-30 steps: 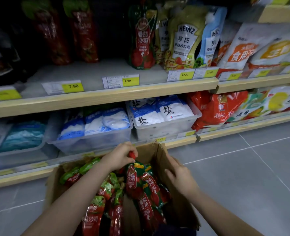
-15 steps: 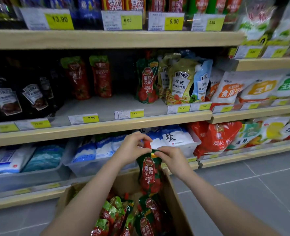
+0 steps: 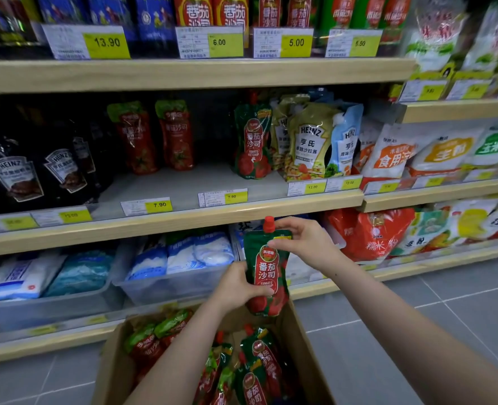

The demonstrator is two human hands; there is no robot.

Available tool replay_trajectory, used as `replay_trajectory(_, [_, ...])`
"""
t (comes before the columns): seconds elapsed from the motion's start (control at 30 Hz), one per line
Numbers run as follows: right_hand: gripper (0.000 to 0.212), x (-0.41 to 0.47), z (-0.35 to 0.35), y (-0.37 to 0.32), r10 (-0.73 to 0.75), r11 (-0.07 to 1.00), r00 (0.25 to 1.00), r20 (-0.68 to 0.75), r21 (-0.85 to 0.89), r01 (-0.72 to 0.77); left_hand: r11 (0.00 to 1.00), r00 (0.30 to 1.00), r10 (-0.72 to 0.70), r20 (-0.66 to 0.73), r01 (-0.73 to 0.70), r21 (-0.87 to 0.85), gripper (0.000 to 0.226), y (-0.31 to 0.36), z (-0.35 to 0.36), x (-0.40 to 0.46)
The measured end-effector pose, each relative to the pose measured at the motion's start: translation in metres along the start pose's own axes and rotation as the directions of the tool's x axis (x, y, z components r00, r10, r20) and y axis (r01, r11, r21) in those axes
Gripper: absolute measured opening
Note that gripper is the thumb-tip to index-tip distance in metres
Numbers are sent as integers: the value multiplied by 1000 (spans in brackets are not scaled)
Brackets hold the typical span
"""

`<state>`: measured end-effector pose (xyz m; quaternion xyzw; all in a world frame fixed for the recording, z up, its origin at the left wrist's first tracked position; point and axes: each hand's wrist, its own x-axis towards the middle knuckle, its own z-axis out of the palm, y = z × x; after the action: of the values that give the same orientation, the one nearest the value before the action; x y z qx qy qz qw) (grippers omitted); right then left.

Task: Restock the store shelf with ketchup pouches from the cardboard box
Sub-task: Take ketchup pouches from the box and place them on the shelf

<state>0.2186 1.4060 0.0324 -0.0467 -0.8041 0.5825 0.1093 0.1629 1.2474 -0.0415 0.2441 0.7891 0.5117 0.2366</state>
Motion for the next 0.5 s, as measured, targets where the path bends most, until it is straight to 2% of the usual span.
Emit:
replay_trajectory(0.07, [11, 3, 3, -1, -6, 998, 1000, -8, -60, 5, 999, 1000, -6, -8, 6, 45, 45, -2, 1, -1])
replay_trajectory(0.27, [15, 10, 7, -3, 13, 986, 996, 83, -169, 1, 987, 999, -28, -46, 35, 156, 58, -13, 0, 2])
replay_trajectory(0.4, [12, 9, 7, -5, -9, 985, 997, 83, -169, 23, 987, 999, -5, -47, 13, 163, 63, -14, 2, 3])
replay_trajectory(0.5, [10, 7, 5, -3, 6, 994, 999, 45, -107, -2, 990, 999, 8, -53, 0, 140, 66, -15, 2, 2])
